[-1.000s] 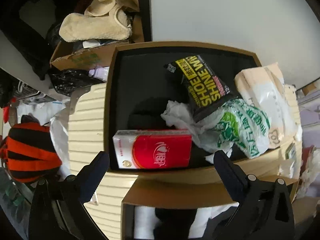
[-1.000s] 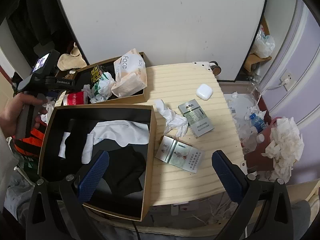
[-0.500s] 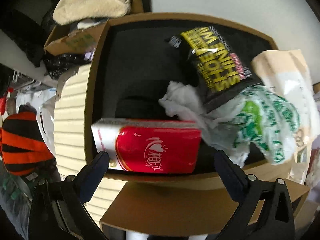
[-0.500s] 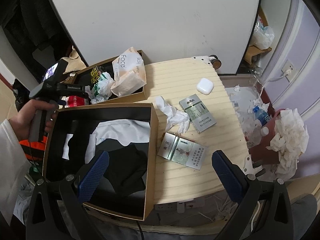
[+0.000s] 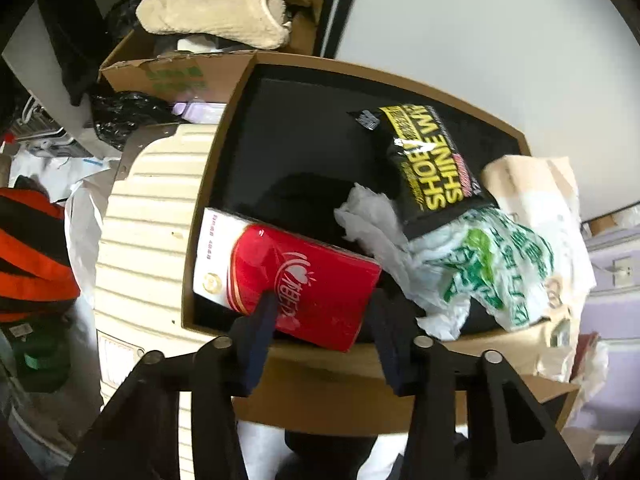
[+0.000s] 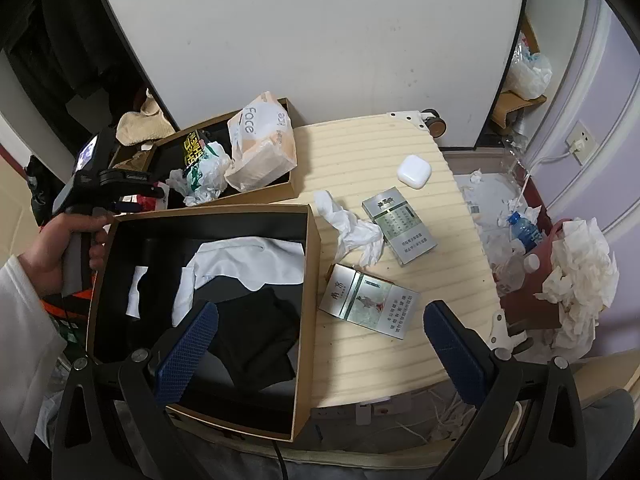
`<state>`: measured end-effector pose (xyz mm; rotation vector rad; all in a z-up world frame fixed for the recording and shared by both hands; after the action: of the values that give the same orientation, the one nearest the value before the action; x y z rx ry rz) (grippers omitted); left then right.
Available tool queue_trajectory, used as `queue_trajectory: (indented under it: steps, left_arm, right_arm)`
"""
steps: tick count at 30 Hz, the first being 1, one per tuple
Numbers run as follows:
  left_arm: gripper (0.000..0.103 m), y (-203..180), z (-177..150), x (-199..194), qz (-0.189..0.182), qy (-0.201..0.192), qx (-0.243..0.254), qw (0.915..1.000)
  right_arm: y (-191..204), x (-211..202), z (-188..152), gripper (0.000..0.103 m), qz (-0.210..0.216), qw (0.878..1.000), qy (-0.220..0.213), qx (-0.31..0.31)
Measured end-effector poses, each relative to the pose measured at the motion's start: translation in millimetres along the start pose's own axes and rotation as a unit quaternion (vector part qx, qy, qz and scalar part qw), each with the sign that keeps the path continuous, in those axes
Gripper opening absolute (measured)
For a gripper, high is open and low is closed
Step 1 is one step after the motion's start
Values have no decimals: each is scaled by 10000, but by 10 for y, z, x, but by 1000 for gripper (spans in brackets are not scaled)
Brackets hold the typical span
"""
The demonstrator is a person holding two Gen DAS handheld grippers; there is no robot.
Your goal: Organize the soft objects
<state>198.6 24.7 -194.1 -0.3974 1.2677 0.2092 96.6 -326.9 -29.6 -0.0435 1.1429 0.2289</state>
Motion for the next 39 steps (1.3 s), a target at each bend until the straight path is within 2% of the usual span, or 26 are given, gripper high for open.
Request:
queue_trajectory:
  steps: [2, 8, 11, 12, 13, 14, 15, 17, 18, 21, 23, 26, 28, 31, 35, 39]
  left_arm:
    - [29, -47, -27, -87, -126, -79, -48, 9999]
    - [28, -90, -76, -240, -182, -72, 52, 9998]
    - [29, -7, -99, -263, -293, 111, -326, 9990]
    - [30, 39, -97, -241, -467, 229, -590, 9969]
    - [34, 55, -111, -236, -622, 340, -806, 9942]
    - [46, 78, -123, -226, -716, 395, -956, 9921]
    - [71, 97, -99, -216, -837, 422, -1118, 9893]
    - [100, 122, -32, -216, -814, 437, -1262, 9877]
    - [102, 129, 8, -225, -712, 399, -1248, 9888]
    - [102, 98, 125, -183, -373, 433, -901, 9943]
    - [102, 71, 157, -142, -141, 537, -507, 9972]
    - [102, -31, 166, -110, 218, 453, 294, 9983]
    - [102, -100, 142, -58, 204, 470, 566, 9971]
    - [102, -161, 121, 11, -45, 551, 650, 9964]
    - [103, -208, 169, 46, 89, 435, 993, 9941]
    - [103, -179, 174, 23, 222, 288, 1030, 9940]
  right_arm:
    - [-4, -5, -1, 102, -53, 10000, -31, -29]
    - [-20, -23, 8, 102, -75, 9999, -82, 5]
    - [-33, -30, 8, 102, -45, 9999, -77, 49]
    - [-33, -30, 7, 102, -38, 9999, -68, 66]
    - [-33, -33, 6, 102, -26, 9999, -60, 83]
    - [-31, -35, 8, 102, -8, 9999, -57, 94]
    - [-30, -34, 8, 102, 3, 9999, -52, 99]
    - [-29, -26, 14, 102, 5, 9999, -40, 111]
    - [-26, -22, 18, 102, 14, 9999, -36, 111]
    - [-29, -18, 19, 102, 12, 9999, -25, 117]
    - [-34, -19, 20, 102, 31, 9999, -17, 133]
    - [-45, -18, 21, 102, 76, 9998, -3, 181]
    - [-37, -11, 22, 102, 100, 9998, 14, 186]
    - [-19, -8, 13, 102, 133, 9998, 40, 164]
    - [-15, -5, -3, 102, 130, 9998, 64, 126]
    - [-25, 18, -7, 102, 132, 9998, 105, 136]
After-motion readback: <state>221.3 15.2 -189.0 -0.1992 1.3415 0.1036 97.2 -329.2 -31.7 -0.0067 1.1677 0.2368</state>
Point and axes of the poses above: each gripper's, at about its wrist camera, not at the fingertips, and x roughly the way its jaws point, y to its left, z to its top, the point moved 7 cm from there along x, roughly the way its jaws point, and after that the axes turned 6 degrees about x, right-handed, at the moved point
